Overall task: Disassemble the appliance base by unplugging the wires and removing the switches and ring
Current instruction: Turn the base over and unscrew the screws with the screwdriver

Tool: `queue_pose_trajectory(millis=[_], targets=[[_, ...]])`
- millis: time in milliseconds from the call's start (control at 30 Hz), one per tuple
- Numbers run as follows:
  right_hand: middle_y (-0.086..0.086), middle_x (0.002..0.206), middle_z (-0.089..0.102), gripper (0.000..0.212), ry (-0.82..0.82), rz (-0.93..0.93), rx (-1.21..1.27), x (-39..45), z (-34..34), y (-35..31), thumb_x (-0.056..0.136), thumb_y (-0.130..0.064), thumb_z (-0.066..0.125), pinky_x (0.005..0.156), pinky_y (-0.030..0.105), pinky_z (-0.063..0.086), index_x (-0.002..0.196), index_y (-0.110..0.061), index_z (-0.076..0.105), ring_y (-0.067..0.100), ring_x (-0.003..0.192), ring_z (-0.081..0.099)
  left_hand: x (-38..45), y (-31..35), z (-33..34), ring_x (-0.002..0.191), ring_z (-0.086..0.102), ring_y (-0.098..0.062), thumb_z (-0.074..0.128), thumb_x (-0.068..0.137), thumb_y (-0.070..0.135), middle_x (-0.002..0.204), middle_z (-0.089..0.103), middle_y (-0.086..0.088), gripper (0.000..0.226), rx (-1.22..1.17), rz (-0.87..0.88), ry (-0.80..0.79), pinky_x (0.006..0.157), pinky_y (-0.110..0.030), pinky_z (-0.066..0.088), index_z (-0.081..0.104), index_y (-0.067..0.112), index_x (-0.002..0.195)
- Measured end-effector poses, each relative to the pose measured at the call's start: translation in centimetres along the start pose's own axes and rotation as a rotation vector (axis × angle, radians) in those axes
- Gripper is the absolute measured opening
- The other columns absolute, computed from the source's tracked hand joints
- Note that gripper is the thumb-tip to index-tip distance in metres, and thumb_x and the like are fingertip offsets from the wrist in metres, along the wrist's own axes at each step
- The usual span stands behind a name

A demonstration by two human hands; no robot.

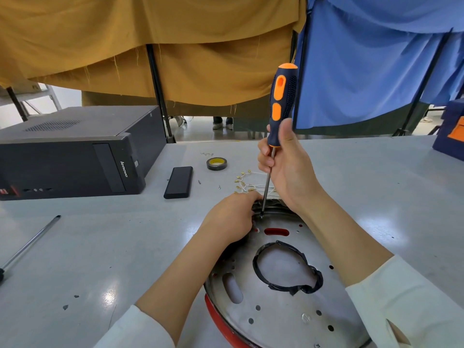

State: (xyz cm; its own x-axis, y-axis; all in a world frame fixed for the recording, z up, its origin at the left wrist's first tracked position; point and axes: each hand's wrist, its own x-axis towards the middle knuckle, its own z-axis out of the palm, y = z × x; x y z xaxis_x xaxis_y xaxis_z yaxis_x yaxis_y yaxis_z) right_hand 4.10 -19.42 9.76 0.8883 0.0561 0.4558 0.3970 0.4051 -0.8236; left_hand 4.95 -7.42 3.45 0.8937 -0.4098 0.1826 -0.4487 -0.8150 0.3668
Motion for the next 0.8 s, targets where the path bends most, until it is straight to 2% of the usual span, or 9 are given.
queue_pose_trajectory(millis=[67, 100, 267, 367, 433, 533, 667, 733, 800], targets=[[-0.005, 0.066, 0.045, 0.021, 0.037, -0.012, -0.011, 0.04, -0.14, -0.05, 0.097, -0.04, 0.041, 0.053, 0.023, 0.028, 0.1, -0.019, 0.041, 0.008, 0.052, 0.031, -0.02, -0.01, 0.03, 0.111, 0.053, -0.025, 0.048, 0.093, 0.01, 0.125, 0.058, -0.005, 0.046, 0.005, 0.003, -0.003, 0.081, -0.032, 0.042, 0.044, 0.027, 0.135], [-0.004, 0.067, 0.045, 0.021, 0.039, -0.01, -0.006, 0.05, -0.21, -0.06, 0.098, -0.039, 0.039, 0.053, 0.023, 0.029, 0.099, -0.019, 0.041, 0.008, 0.052, 0.032, -0.03, -0.02, 0.03, 0.111, 0.053, -0.025, 0.047, 0.093, 0.011, 0.126, 0.058, -0.005, 0.045, 0.008, 0.004, -0.002, 0.082, -0.032, 0.043, 0.044, 0.027, 0.135], [-0.004, 0.065, 0.041, 0.053, -0.014, 0.038, 0.041, 0.16, -0.25, 0.12, 0.101, -0.046, 0.018, 0.052, 0.023, 0.027, 0.102, -0.009, 0.056, 0.008, 0.052, 0.029, 0.02, -0.07, 0.06, 0.11, 0.053, -0.026, 0.047, 0.094, 0.012, 0.124, 0.058, -0.005, 0.044, 0.017, 0.005, 0.003, 0.08, -0.032, 0.042, 0.044, 0.027, 0.135], [-0.005, 0.066, 0.041, 0.04, -0.02, 0.037, 0.003, -0.02, 0.07, 0.3, 0.097, -0.051, 0.031, 0.054, 0.023, 0.026, 0.107, -0.014, 0.045, 0.007, 0.053, 0.028, 0.0, -0.1, 0.07, 0.108, 0.054, -0.026, 0.047, 0.094, 0.011, 0.122, 0.059, -0.006, 0.043, 0.019, 0.011, 0.003, 0.078, -0.031, 0.041, 0.045, 0.027, 0.134], [-0.004, 0.067, 0.04, 0.028, 0.012, 0.011, -0.024, -0.11, 0.06, 0.3, 0.093, -0.043, 0.046, 0.054, 0.023, 0.027, 0.105, -0.019, 0.038, 0.008, 0.054, 0.029, 0.01, -0.1, 0.08, 0.108, 0.054, -0.025, 0.046, 0.094, 0.011, 0.121, 0.059, -0.006, 0.043, 0.018, 0.014, 0.007, 0.077, -0.03, 0.04, 0.045, 0.027, 0.133], [-0.006, 0.065, 0.043, 0.017, 0.007, 0.002, 0.002, -0.03, -0.11, 0.25, 0.099, -0.035, 0.04, 0.053, 0.021, 0.03, 0.103, -0.019, 0.042, 0.008, 0.053, 0.031, 0.0, -0.07, 0.05, 0.108, 0.054, -0.025, 0.046, 0.093, 0.011, 0.122, 0.059, -0.005, 0.043, 0.016, 0.016, 0.009, 0.076, -0.03, 0.04, 0.045, 0.027, 0.134], [-0.006, 0.061, 0.042, 0.045, -0.008, 0.047, 0.054, 0.18, -0.23, 0.3, 0.102, -0.042, 0.024, 0.051, 0.021, 0.028, 0.101, -0.011, 0.055, 0.007, 0.051, 0.029, -0.01, -0.13, 0.12, 0.11, 0.053, -0.026, 0.046, 0.094, 0.012, 0.124, 0.058, -0.006, 0.043, 0.027, 0.007, 0.008, 0.079, -0.031, 0.042, 0.044, 0.027, 0.135], [-0.007, 0.062, 0.04, 0.044, -0.019, 0.043, 0.017, 0.15, -0.15, 0.42, 0.099, -0.049, 0.028, 0.052, 0.022, 0.026, 0.102, -0.013, 0.053, 0.007, 0.052, 0.028, 0.04, -0.13, 0.17, 0.11, 0.053, -0.026, 0.046, 0.094, 0.012, 0.124, 0.058, -0.006, 0.044, 0.025, 0.007, 0.012, 0.077, -0.03, 0.04, 0.044, 0.027, 0.135], [-0.007, 0.063, 0.04, 0.034, 0.0, 0.032, -0.017, 0.01, -0.1, 0.39, 0.092, -0.05, 0.043, 0.053, 0.022, 0.026, 0.103, -0.018, 0.045, 0.007, 0.053, 0.028, 0.04, -0.09, 0.17, 0.109, 0.054, -0.025, 0.047, 0.094, 0.012, 0.124, 0.058, -0.005, 0.044, 0.018, 0.007, 0.012, 0.077, -0.029, 0.04, 0.044, 0.028, 0.135]])
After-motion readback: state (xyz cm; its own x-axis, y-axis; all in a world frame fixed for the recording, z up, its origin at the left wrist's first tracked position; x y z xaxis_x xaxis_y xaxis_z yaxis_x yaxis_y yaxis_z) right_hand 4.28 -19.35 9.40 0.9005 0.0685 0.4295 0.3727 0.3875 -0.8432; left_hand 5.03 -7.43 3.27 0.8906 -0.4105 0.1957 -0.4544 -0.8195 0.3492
